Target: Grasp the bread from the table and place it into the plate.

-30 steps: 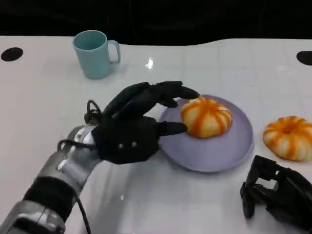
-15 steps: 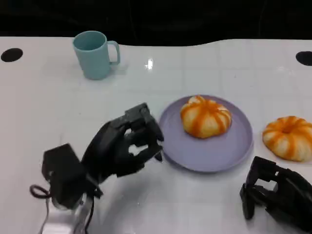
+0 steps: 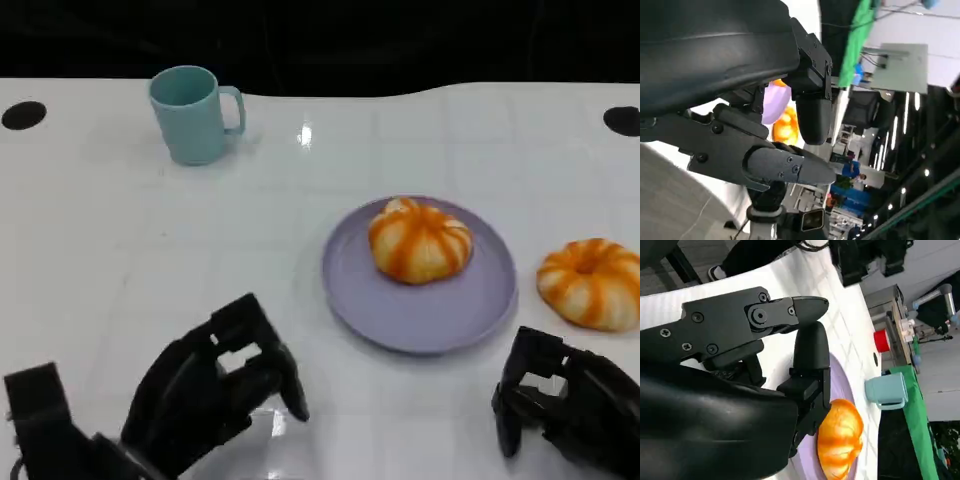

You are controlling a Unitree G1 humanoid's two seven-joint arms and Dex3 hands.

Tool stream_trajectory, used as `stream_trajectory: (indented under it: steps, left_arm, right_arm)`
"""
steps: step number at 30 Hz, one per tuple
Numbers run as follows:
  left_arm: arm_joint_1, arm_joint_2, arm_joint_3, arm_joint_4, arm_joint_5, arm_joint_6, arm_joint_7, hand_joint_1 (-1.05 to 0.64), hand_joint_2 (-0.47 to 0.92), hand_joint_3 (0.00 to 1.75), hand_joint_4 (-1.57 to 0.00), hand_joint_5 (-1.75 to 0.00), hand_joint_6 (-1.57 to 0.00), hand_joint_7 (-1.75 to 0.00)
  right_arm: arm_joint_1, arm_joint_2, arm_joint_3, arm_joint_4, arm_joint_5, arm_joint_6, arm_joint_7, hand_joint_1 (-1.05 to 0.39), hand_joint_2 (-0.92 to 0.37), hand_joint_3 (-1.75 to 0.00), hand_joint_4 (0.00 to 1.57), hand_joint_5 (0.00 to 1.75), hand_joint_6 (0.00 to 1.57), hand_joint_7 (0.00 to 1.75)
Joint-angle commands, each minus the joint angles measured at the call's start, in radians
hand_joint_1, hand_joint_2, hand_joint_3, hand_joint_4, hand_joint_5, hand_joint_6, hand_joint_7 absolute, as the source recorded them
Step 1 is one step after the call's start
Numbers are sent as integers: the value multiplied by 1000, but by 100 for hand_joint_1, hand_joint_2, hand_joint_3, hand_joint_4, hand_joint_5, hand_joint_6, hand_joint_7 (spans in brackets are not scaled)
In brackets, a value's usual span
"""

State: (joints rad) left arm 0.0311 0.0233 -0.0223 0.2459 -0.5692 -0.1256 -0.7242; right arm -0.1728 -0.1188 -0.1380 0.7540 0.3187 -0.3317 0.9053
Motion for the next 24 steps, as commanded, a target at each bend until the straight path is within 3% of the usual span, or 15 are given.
stream_trajectory:
  steps: [1, 5, 9, 24]
  left_arm:
    - [35, 6, 29, -48, -40, 82, -15, -45, 86, 4, -48, -175, -37, -159]
    - [62, 0, 48, -63, -75, 147, -28, -34, 85, 3, -44, -175, -36, -157]
    - [85, -4, 60, -78, -83, 186, -33, -28, 84, 3, -46, -175, -38, -167]
    - [89, -15, 77, -88, -71, 205, -41, -27, 84, 3, -47, -175, -37, -171]
  right_arm:
    - [17, -10, -2, -18, 0, -2, -5, -61, -92, -20, 73, 175, 64, 161]
    - [23, -12, 0, -30, 0, 7, -4, -62, -92, -20, 73, 175, 64, 162]
    - [30, -13, 1, -44, 0, 10, -1, -62, -92, -21, 72, 175, 63, 163]
    - [33, -13, 2, -51, 0, 15, -2, -62, -92, -21, 72, 175, 62, 164]
